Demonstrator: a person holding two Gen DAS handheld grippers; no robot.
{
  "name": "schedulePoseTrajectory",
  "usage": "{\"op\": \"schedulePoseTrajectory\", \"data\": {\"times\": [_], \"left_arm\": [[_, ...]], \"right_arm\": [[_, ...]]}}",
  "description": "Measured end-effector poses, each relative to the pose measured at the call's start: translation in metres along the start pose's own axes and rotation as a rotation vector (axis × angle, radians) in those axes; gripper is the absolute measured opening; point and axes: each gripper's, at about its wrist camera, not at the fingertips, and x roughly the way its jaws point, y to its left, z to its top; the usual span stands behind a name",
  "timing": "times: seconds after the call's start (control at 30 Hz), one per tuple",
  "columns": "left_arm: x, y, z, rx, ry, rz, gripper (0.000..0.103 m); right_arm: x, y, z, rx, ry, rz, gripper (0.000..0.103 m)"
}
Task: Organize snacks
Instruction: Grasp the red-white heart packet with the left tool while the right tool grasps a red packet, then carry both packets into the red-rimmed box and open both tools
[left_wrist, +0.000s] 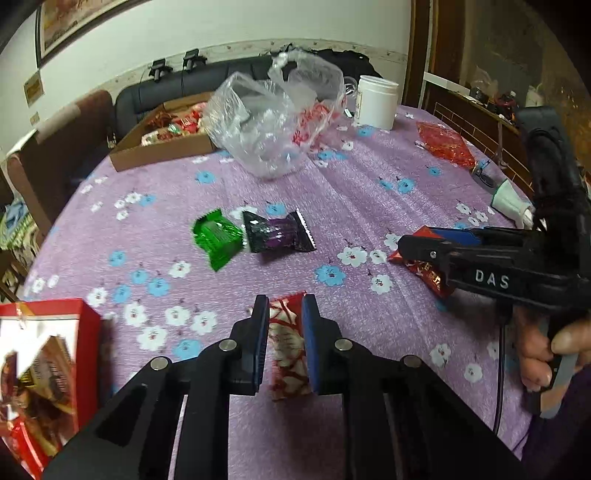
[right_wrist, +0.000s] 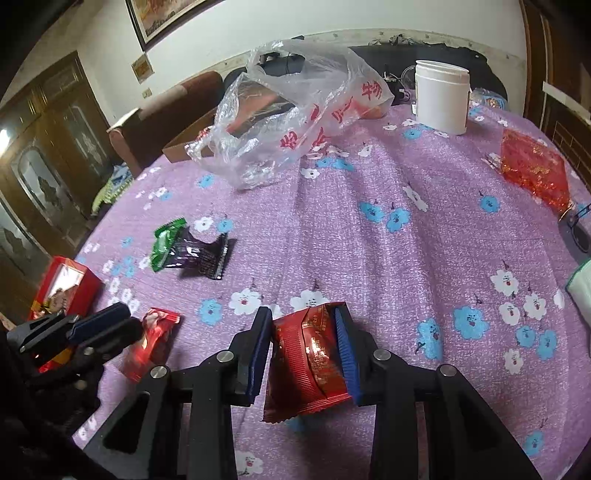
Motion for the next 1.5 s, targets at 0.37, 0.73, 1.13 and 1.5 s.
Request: {"op": "schedulePoseTrajectory", "data": {"times": [0.37, 0.73, 1.13, 1.5], "left_arm": [[0.014, 0.014, -0.013, -0.072, 0.075, -0.007, 0.061], [0.026, 0.005, -0.013, -0.078, 0.097, -0.003, 0.068], [0.027, 0.006, -0.017, -0.041, 0.074, 0.002, 0.024], [-0.019, 0.014, -0.012, -0.054, -0.017, -0.030, 0.024]], "right_arm": [[0.006, 0.001, -0.002, 0.000, 0.040, -0.021, 0.039], [0.010, 0.004, -0.003, -0.018, 0.062, -0.037, 0.045], [0.010, 0.017, -0.008, -0.095, 0.068, -0.114, 0.043], [0.003, 0.015, -0.008, -0.061, 0.027, -0.067, 0.040]]}}
